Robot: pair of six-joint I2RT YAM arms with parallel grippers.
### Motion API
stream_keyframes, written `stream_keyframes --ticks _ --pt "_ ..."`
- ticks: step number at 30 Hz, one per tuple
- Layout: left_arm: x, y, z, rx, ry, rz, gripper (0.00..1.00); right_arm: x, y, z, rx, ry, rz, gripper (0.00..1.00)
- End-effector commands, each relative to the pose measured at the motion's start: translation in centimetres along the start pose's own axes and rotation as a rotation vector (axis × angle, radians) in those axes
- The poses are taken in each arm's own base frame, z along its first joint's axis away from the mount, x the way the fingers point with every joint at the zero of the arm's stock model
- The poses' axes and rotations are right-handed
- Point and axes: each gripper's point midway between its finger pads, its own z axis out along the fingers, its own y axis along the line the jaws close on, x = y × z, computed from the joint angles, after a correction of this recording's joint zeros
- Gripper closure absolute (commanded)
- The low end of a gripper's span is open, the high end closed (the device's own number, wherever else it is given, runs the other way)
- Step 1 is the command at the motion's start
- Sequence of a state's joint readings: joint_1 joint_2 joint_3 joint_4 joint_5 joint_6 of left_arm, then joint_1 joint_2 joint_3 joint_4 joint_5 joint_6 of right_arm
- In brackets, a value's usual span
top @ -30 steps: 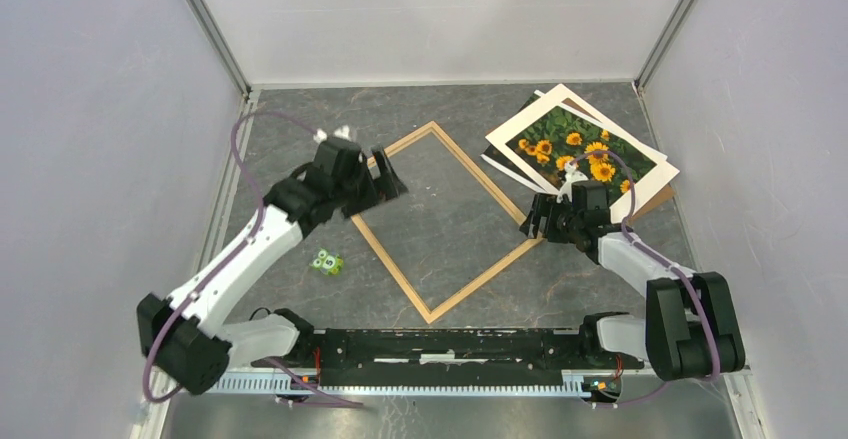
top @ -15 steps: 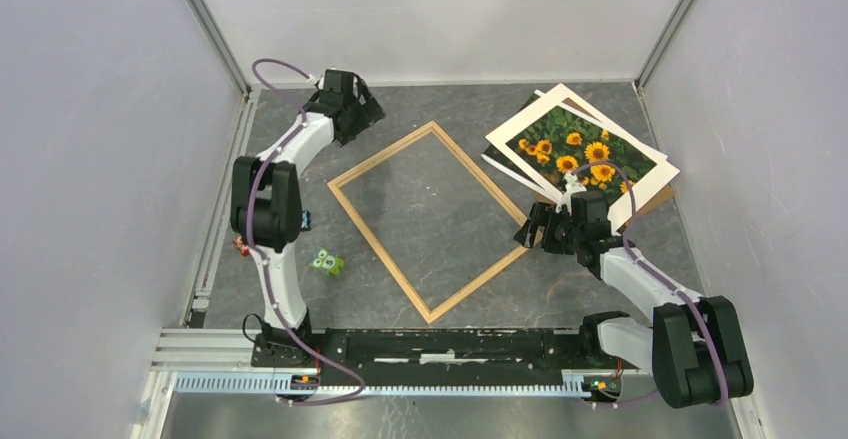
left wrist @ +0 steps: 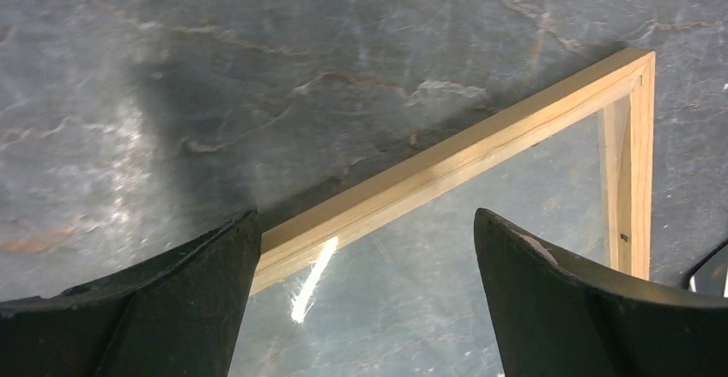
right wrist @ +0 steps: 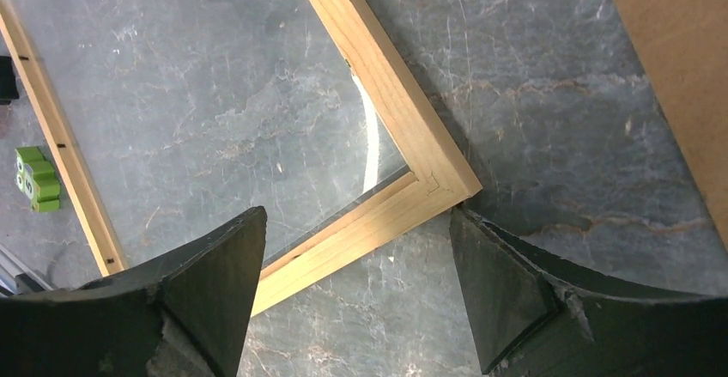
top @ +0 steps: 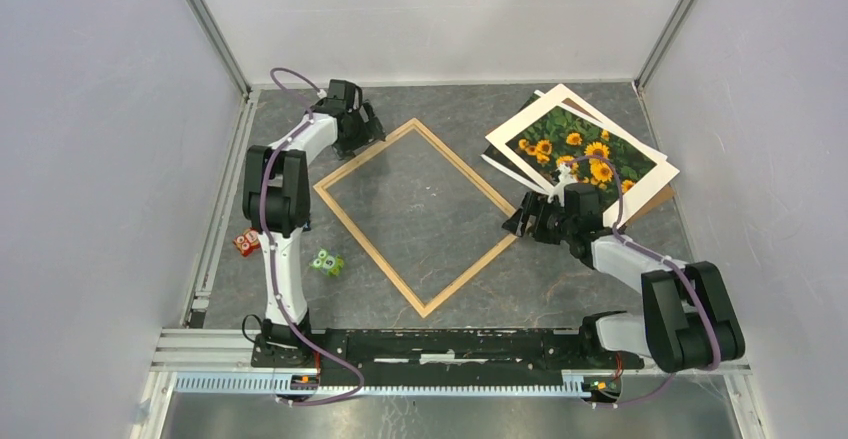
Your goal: Put the photo into the frame
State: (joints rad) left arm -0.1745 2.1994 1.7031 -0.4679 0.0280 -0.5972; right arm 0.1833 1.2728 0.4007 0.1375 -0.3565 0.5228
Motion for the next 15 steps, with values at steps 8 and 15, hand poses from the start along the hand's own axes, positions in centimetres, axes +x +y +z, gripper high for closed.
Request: stream_keyframes --ticks 8,15 --pt "7.5 2.9 -4.4 0.008 0.202 -0.093 0.00 -1.6 -2.4 2.7 0.147 0.097 -0.041 0.15" --pt "11.6 3.3 -7.0 0.072 0.258 -0.165 0.00 -3.6 -2.8 5.3 0.153 0.165 -0.107 0.15"
